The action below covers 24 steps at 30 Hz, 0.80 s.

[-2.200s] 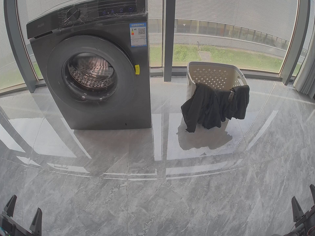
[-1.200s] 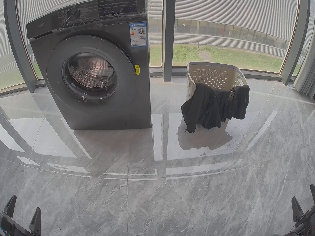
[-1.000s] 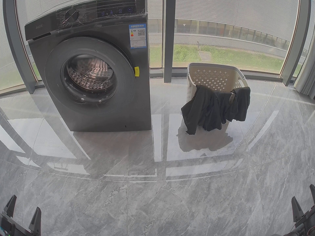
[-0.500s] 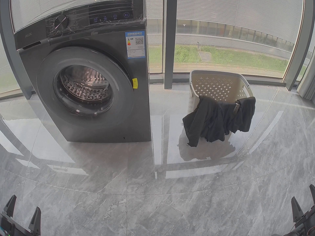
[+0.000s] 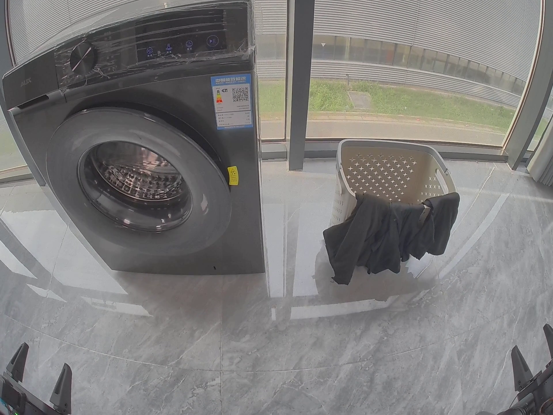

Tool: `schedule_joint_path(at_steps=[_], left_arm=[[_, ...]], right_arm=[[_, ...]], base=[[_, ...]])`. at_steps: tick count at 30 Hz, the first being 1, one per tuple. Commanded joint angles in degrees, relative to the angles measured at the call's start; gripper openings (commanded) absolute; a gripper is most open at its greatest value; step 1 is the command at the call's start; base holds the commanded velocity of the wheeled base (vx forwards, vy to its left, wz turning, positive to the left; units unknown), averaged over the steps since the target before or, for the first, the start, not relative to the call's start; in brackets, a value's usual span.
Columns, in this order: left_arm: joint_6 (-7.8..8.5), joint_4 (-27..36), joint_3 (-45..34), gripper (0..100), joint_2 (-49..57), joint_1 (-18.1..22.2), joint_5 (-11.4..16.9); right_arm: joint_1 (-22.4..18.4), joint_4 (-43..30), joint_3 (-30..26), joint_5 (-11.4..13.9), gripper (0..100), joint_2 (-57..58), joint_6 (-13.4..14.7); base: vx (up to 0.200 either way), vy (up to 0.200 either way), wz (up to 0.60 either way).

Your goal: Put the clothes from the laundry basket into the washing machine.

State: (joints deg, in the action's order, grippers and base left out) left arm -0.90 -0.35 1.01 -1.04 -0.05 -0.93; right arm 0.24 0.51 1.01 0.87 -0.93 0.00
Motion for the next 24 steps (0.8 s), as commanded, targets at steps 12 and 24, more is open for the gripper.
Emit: schedule_joint_path(at_steps=[12,24], left_arm=[[0.55,0.0,-0.9,100,0.9,0.0,0.2],[0.37,-0.1,-0.9,100,0.9,0.0,0.1]], right_arm=[[-0.1,0.0,-1.0,0.0,100,0.9,0.0],[-0.1,0.0,-1.0,0.0,100,0.9,0.0]], base=[[0.033,0.000,0.00],[0.000,-0.167,0.00]])
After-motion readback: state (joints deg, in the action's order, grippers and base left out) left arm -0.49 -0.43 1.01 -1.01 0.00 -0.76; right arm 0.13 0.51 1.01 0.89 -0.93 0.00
